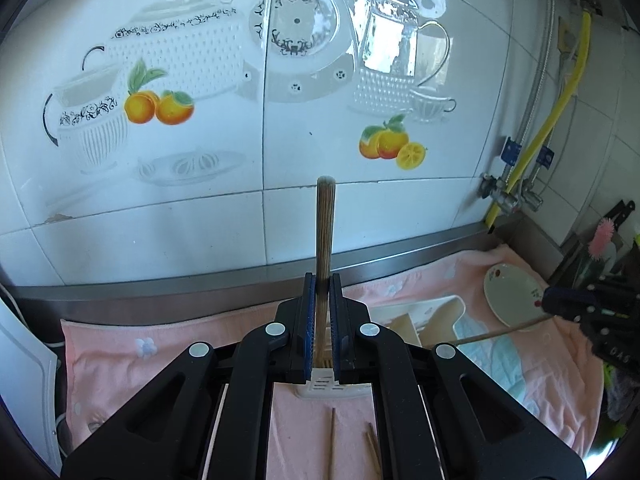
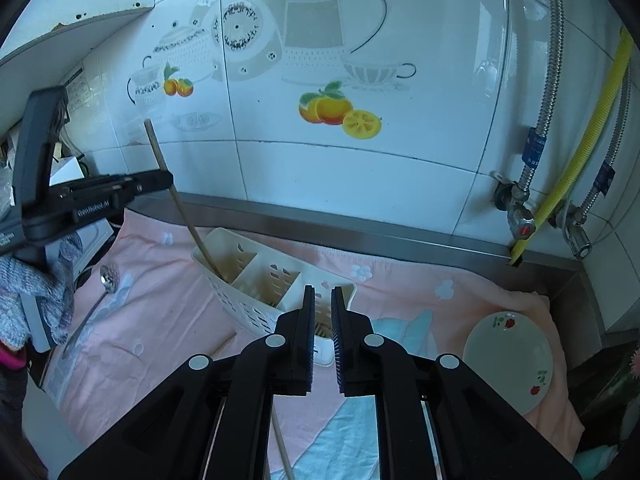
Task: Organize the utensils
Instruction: 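Carry the chopsticks to the white holder and drop them in with both tools, then open both tools and move back over the remaining chopsticks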
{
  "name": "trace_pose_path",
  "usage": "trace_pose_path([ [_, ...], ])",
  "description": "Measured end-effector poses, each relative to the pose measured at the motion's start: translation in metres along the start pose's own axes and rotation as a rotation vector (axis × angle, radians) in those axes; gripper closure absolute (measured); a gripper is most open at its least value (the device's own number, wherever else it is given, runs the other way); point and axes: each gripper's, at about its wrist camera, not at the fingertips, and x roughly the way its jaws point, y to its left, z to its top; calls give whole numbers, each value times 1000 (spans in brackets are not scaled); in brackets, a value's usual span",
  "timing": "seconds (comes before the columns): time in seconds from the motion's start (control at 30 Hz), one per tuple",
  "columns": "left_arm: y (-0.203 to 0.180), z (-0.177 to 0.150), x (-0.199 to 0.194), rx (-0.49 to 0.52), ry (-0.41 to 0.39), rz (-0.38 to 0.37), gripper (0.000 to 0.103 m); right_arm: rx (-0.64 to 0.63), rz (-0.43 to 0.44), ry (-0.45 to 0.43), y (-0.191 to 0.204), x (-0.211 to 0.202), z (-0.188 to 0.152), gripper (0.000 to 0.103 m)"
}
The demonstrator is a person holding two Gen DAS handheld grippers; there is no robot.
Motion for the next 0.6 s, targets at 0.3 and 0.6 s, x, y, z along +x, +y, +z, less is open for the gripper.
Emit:
trace_pose_path([
  [0.3,4,-10,-26,-10,-36,-2,95,16,-33,-102,-1,-41,-9,61],
  [0.6,5,-60,-69,-12,-59,-37,82,48,-27,-188,5,-87,-55,39],
])
